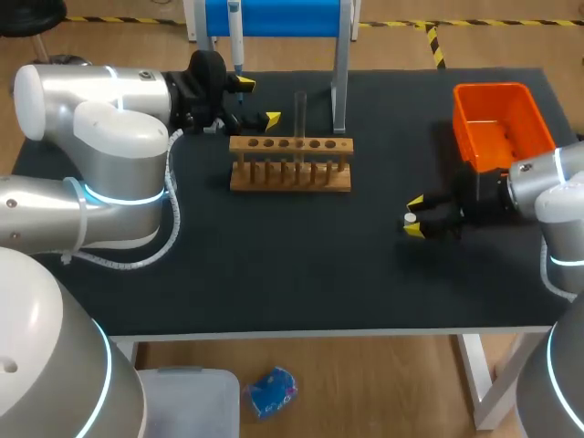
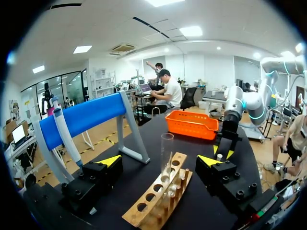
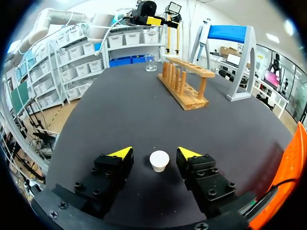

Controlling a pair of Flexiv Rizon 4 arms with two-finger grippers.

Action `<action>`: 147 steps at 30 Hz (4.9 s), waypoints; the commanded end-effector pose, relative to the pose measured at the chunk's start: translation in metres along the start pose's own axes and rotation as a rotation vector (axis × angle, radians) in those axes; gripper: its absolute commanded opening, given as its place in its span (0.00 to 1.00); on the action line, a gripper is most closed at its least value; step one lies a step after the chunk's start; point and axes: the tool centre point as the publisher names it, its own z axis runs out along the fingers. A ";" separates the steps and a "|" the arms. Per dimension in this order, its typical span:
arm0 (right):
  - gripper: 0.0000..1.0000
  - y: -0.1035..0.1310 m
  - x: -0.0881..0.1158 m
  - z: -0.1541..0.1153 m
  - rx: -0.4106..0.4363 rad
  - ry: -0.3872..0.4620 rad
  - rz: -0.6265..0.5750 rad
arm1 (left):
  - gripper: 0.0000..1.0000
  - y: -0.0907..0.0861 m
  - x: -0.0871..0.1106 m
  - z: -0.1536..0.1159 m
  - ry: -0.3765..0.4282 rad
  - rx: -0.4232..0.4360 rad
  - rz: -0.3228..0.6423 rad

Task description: Invert the test tube, pick up the pipette, mount the tip to pipette, aspirate from beaker and dispense into the tube, eject the tip, return the pipette, and cap with the stopper.

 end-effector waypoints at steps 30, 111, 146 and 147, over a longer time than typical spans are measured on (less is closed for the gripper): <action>0.00 0.012 -0.006 -0.011 -0.009 -0.030 0.009 | 1.00 0.001 0.000 0.001 -0.001 0.003 0.001; 0.00 0.320 -0.083 0.063 -0.150 0.203 -0.166 | 1.00 0.001 0.000 0.001 -0.001 0.003 0.001; 0.00 0.309 -0.078 0.060 -0.114 0.223 -0.141 | 1.00 0.001 0.000 0.001 -0.001 0.003 0.001; 0.00 0.308 -0.078 0.060 -0.111 0.224 -0.141 | 1.00 0.001 0.000 0.001 -0.001 0.003 0.001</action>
